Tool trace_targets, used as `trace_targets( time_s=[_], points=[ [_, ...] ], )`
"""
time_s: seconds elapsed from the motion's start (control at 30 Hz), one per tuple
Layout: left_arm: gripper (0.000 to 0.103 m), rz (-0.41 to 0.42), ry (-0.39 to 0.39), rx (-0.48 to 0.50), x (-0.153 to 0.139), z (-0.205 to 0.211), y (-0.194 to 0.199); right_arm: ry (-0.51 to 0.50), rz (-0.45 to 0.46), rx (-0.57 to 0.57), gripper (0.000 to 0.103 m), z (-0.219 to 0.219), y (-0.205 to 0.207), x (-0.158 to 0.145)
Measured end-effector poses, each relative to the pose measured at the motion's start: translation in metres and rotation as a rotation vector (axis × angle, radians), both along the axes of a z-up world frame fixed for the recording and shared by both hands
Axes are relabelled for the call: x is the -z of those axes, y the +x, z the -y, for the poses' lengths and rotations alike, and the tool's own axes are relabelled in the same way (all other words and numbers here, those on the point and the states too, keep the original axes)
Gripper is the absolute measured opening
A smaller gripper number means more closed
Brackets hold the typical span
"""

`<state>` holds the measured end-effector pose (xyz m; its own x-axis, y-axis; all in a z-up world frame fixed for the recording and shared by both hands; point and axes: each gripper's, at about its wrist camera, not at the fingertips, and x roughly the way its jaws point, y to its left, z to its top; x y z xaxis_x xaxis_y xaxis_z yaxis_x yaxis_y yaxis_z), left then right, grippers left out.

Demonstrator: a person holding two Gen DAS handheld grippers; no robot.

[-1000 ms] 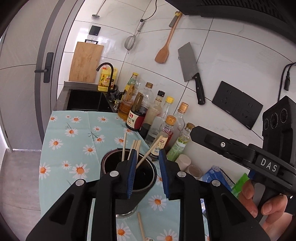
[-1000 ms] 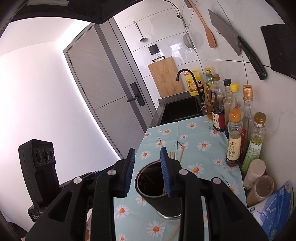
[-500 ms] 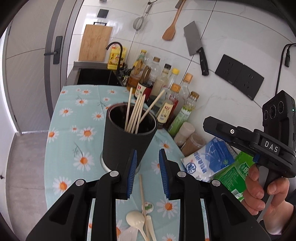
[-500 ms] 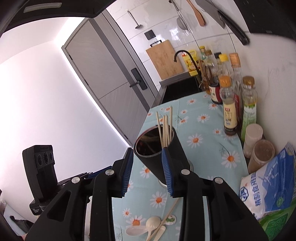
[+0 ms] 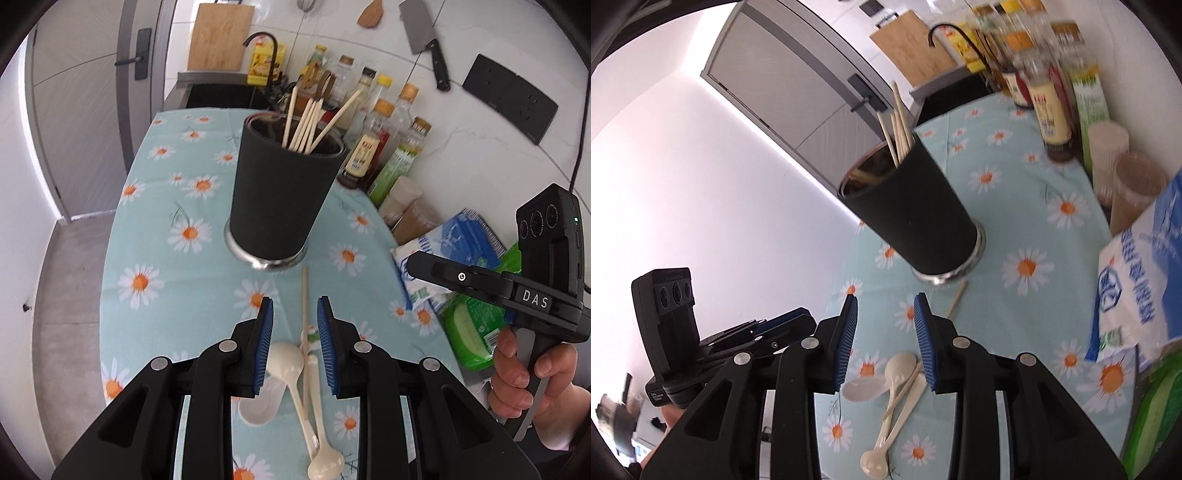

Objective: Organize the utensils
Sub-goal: 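Move both open grippers back down to the remaining chopstick and spoons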

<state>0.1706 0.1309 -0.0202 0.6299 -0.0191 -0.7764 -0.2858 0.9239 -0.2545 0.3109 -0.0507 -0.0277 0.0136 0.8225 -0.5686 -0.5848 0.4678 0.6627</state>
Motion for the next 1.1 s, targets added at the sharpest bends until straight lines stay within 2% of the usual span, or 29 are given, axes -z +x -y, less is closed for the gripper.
trace_targets(
  time_s=[0.2, 0.37, 0.67, 0.77, 0.93, 1.1],
  points=[
    [0.024, -0.084, 0.01, -0.019, 0.021, 0.006, -0.009, -0.013, -0.127, -0.026, 0.033, 0.0, 0.005, 0.03],
    [0.024, -0.133, 0.02, -0.018, 0.033, 0.011, -0.01, -0.071, -0.234, -0.049, 0.033, -0.003, 0.009, 0.051],
    [0.024, -0.189, 0.002, 0.015, 0.056, 0.007, -0.014, -0.31, -0.287, -0.081, 0.033, -0.05, 0.007, 0.063],
    [0.024, -0.188, -0.003, 0.043, 0.06, 0.003, -0.015, -0.411, -0.288, -0.067, 0.031, -0.064, 0.002, 0.069],
    [0.024, -0.187, -0.021, 0.092, 0.064, -0.009, -0.019, -0.519, -0.306, -0.026, 0.022, -0.082, -0.002, 0.078],
    [0.024, -0.158, -0.045, 0.149, 0.062, -0.025, -0.027, -0.652, -0.266, 0.034, 0.021, -0.098, -0.007, 0.08]
  ],
)
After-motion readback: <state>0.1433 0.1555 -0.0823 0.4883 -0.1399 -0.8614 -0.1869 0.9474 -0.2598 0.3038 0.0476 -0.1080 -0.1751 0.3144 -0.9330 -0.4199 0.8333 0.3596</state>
